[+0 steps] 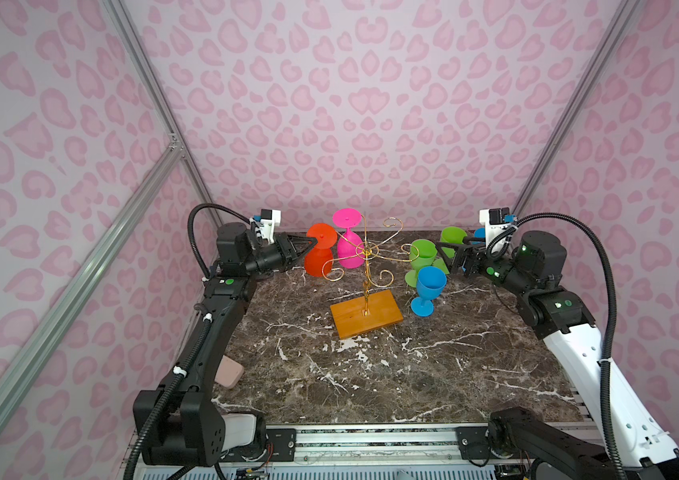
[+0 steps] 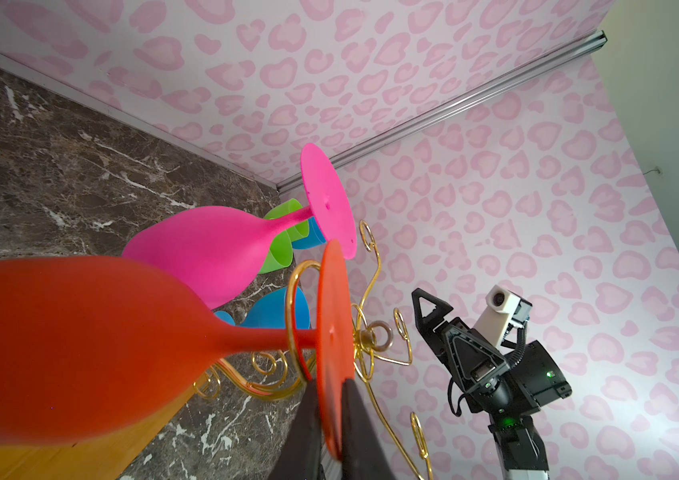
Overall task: Take the wine glass off the wine glass rack
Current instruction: 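Close the left gripper on the red glass foot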
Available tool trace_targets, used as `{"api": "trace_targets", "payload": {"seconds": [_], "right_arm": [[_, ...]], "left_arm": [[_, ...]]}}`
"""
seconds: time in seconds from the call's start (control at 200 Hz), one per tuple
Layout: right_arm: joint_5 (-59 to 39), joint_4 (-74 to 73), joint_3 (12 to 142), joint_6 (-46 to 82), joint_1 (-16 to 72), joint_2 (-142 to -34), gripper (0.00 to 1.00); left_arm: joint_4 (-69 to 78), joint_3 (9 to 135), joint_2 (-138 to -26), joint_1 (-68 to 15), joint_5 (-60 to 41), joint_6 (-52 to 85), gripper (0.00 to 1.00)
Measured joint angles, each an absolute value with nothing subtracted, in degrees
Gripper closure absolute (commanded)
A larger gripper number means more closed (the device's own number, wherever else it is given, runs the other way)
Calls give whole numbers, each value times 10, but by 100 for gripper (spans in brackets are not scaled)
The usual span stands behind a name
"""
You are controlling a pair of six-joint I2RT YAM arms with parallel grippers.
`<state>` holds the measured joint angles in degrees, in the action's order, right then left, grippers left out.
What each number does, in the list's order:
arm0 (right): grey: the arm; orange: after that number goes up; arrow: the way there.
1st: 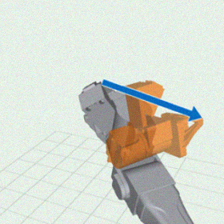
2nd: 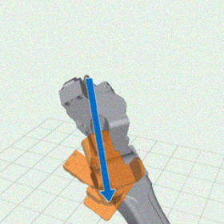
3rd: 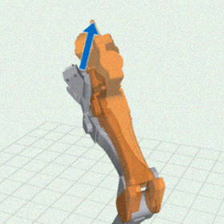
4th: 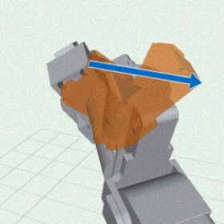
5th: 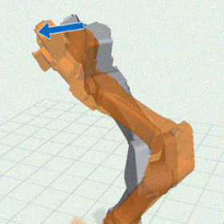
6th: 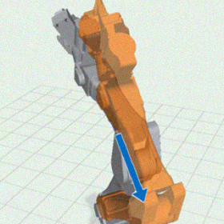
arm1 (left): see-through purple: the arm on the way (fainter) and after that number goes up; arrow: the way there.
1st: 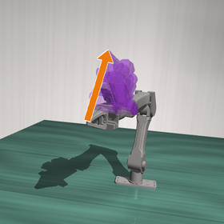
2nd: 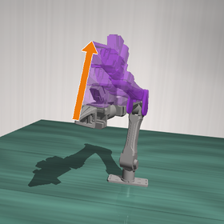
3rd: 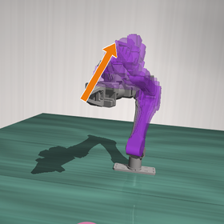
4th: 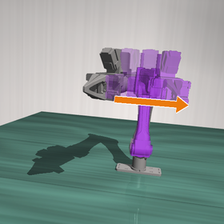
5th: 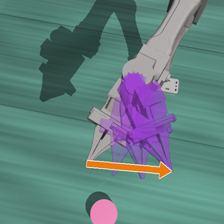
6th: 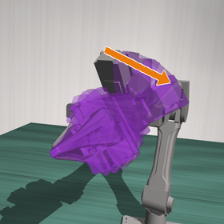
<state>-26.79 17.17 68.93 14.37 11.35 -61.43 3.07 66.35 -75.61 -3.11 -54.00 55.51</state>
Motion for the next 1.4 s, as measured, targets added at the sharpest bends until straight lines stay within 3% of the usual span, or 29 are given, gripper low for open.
{"api": "trace_targets", "payload": {"seconds": [0.325,1.4], "right_arm": [[-268,171,686,144,114,-610,3],[-268,171,682,146,114,-599,3]], "left_arm": [[32,666,-749,-31,-537,585,97],[40,707,-776,-60,-533,628,97]]}}
